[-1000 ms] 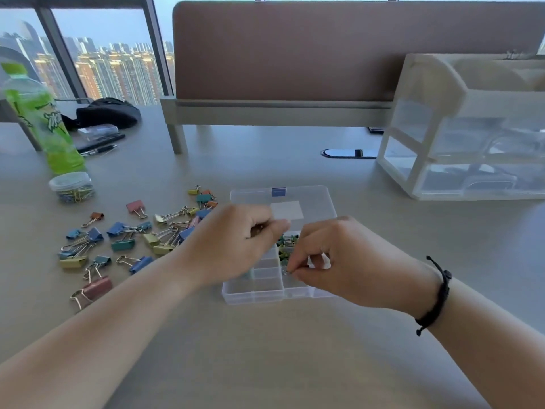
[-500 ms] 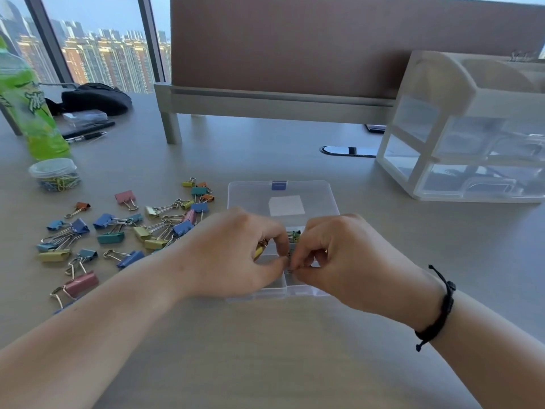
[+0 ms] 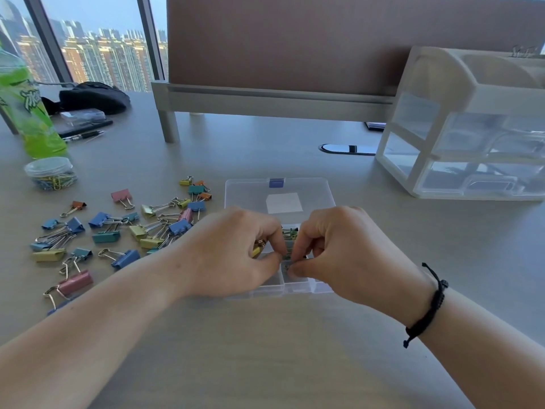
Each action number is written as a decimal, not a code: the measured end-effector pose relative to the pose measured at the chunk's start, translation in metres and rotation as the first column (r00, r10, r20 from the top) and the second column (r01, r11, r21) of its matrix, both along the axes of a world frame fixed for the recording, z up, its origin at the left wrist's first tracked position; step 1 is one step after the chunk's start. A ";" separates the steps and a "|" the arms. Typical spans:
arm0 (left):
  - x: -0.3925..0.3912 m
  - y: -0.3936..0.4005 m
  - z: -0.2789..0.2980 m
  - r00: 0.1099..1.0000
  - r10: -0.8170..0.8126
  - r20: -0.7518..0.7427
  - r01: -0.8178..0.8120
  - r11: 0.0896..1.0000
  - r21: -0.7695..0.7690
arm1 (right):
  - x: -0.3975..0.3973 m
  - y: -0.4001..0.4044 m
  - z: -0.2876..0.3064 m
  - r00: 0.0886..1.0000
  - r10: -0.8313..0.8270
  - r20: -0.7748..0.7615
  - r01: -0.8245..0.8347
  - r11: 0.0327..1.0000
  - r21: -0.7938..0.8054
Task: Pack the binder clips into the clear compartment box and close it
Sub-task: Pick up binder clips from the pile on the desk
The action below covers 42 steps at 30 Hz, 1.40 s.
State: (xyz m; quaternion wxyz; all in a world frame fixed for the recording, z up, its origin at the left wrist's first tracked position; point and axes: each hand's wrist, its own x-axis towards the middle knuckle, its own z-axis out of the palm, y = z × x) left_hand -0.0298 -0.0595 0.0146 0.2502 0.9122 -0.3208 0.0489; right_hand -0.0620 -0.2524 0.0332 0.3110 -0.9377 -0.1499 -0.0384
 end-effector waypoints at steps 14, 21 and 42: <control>-0.010 -0.017 0.009 0.951 -0.107 -0.292 -0.097 0.790 -0.605 | -0.007 0.000 0.004 0.988 0.083 0.132 -0.134 0.883 0.449; -0.008 -0.019 0.009 0.931 -0.131 -0.340 -0.132 0.748 -0.650 | -0.010 0.003 0.006 0.993 0.118 0.026 -0.113 0.827 0.551; -0.007 -0.013 0.024 0.663 -0.237 -0.710 -0.452 0.628 -0.633 | -0.002 -0.011 0.015 0.997 0.080 0.013 -0.066 0.701 0.710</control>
